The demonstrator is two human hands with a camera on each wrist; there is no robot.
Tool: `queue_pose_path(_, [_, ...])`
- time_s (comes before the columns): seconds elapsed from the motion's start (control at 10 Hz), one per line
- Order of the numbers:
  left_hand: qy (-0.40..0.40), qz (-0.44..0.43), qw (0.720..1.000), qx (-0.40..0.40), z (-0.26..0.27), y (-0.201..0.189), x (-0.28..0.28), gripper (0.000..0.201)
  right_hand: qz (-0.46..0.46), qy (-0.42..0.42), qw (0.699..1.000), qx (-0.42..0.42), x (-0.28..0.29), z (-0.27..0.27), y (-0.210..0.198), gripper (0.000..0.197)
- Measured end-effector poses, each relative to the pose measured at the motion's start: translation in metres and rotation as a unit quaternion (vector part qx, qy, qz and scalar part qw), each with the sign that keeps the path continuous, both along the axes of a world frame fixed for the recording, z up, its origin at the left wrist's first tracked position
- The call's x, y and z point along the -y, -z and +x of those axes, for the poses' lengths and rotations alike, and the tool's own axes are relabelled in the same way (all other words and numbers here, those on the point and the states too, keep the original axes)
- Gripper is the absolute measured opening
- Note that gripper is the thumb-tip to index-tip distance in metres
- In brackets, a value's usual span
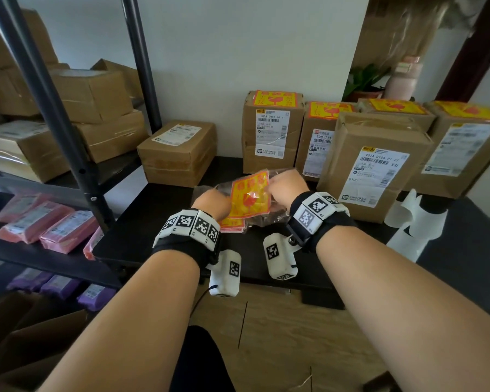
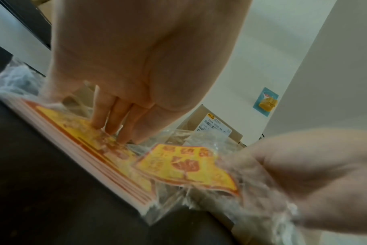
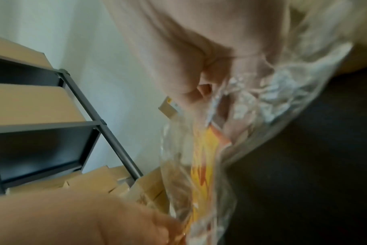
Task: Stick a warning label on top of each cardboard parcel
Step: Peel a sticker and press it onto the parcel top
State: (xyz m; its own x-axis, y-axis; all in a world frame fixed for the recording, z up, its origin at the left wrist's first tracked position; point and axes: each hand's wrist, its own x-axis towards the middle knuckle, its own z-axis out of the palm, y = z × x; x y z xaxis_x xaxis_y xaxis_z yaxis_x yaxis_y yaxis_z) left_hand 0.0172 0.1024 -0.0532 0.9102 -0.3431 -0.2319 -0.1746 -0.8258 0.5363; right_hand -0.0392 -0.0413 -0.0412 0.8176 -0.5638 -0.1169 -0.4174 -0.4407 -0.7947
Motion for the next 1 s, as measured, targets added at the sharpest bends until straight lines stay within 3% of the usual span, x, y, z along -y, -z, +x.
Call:
queue_pose_path(0.1, [0.025, 0.058, 0.997, 0.041, 0.002, 0.004, -0.002, 0.032, -0.102, 0.022, 0.994, 0.036, 0.007, -0.010, -0.019, 0.026])
queue_pose_path(0.2, [-0.018, 0.027, 0.998, 0.054, 0.002, 0.002, -0.004, 0.032, -0.094, 0.087, 0.984, 0.124, 0.012, -0.026, -0.034, 0.022])
queue_pose_path(0.3, [-0.075, -0.076, 0.988, 0.110, 0.000, -0.006, 0.001, 0.037, -0.090, 0.106, 0.970, 0.202, 0.012, -0.042, -0.046, 0.018])
queue_pose_path(0.5, [-0.020, -0.307, 0.940, 0.148, -0.034, -0.056, 0.034, 0.036, -0.042, 0.138, 0.934, 0.328, 0.019, -0.066, -0.062, 0.023])
queue_pose_path(0.7, [0.016, -0.405, 0.910, 0.085, -0.059, -0.071, 0.061, 0.045, -0.014, 0.142, 0.919, 0.368, 0.036, -0.095, -0.069, 0.022])
queue_pose_path(0.9, [0.110, -0.411, 0.902, 0.072, -0.079, -0.071, 0.067, 0.016, -0.051, 0.119, 0.934, 0.334, 0.053, -0.128, -0.060, 0.017])
queue_pose_path(1.0, [0.130, -0.423, 0.895, 0.057, -0.087, -0.075, 0.071, 0.013, -0.085, 0.139, 0.930, 0.329, 0.064, -0.137, -0.058, 0.014])
